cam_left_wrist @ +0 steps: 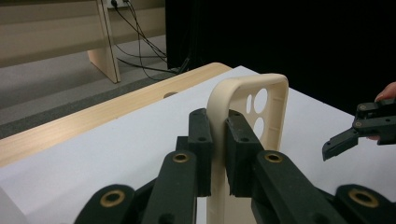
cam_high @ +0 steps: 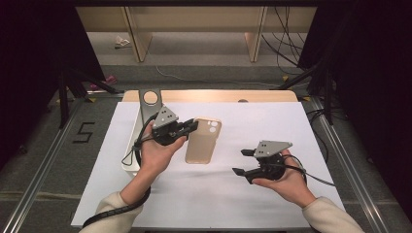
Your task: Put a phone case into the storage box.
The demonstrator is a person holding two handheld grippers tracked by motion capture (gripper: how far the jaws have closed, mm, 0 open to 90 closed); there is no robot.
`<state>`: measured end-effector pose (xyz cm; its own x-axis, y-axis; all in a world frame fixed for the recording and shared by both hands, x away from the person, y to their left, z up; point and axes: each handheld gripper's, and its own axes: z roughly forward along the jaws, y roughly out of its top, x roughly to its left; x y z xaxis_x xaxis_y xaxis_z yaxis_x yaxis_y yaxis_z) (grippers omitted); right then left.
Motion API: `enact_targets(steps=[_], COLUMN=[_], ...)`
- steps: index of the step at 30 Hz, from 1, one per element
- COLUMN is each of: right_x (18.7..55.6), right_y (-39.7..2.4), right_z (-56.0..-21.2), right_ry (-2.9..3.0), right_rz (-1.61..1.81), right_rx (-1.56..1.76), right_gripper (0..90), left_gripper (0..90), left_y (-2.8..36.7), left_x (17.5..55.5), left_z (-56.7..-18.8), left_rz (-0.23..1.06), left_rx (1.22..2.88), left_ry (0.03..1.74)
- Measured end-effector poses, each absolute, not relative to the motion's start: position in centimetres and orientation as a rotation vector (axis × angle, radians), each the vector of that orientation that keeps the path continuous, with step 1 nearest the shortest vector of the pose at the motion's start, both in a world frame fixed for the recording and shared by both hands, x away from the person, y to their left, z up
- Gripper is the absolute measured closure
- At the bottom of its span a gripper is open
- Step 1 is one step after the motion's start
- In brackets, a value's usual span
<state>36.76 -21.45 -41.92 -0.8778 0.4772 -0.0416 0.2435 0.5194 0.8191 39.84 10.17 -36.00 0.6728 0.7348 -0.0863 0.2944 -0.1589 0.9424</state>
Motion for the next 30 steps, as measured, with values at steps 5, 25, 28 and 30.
enact_targets(steps=[5,25,28,30], right_x=[36.6,36.2,36.2,36.2], right_y=[-22.5,-25.3,-25.4,-25.4], right_z=[-42.0,-42.1,-42.2,-42.2], right_ry=[2.479,2.405,2.407,2.407], right_rz=[1.306,1.357,1.36,1.365], right_rx=[0.659,0.777,0.777,0.78], right_gripper=[27.3,17.7,17.0,16.9], left_gripper=[81.6,81.5,81.5,81.5], left_y=[10.4,12.0,12.1,12.1], left_x=[39.8,40.0,40.0,40.0], left_z=[-35.8,-34.6,-34.5,-34.5], left_rz=[0.499,0.551,0.558,0.559], left_rx=[1.74,1.732,1.738,1.737], left_ry=[0.824,0.805,0.798,0.797])
